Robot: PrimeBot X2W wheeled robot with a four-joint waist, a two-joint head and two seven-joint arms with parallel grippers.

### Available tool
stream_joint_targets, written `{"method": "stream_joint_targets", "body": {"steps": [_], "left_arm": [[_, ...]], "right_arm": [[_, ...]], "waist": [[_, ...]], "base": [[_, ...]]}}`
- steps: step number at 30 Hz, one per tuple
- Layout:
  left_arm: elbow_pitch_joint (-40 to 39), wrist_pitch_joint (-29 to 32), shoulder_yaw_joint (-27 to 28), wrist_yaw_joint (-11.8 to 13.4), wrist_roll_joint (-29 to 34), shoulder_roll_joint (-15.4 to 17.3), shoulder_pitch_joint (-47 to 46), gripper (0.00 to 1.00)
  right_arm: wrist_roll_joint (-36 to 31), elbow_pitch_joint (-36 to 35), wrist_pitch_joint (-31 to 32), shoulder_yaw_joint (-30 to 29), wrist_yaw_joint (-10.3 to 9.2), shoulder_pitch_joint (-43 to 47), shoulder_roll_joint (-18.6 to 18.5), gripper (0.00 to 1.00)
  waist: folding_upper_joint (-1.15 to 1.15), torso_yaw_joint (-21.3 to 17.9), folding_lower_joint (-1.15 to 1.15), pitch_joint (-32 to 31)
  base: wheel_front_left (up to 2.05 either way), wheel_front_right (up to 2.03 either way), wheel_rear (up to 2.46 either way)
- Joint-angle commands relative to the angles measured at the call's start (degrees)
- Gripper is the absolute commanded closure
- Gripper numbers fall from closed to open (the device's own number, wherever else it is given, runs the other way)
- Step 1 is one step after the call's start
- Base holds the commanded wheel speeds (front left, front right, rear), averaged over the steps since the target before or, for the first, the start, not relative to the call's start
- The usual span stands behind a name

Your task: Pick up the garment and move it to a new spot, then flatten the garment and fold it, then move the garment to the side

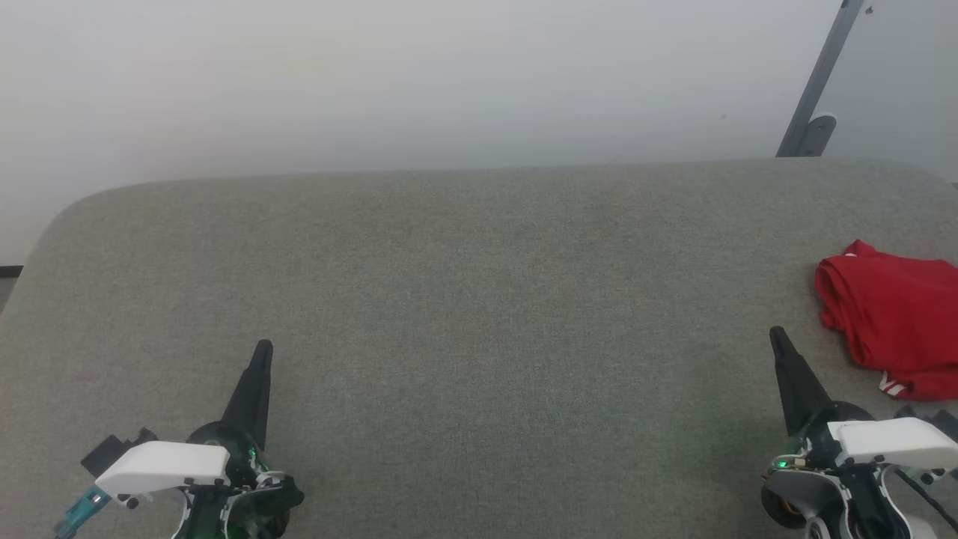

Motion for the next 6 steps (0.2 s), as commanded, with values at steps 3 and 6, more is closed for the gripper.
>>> {"method": "stream_joint_targets", "body": {"steps": [3,6], "left_arm": [[0.0,0.3,0.2,-0.2,0.2,-0.1,-0.7,1.00],[0.0,0.3,0.3,-0.2,0.2,-0.1,-0.7,1.00]], "right_arm": [[0.0,0.1,0.1,0.0,0.02,-0.4,0.2,1.00],[0.0,0.1,0.1,0.0,0.02,-0.4,0.2,1.00]], "waist": [[0.00,0.0,0.00,0.0],[0.00,0.0,0.00,0.0]], "base": [[0.00,0.00,0.00],[0.00,0.00,0.00]]}}
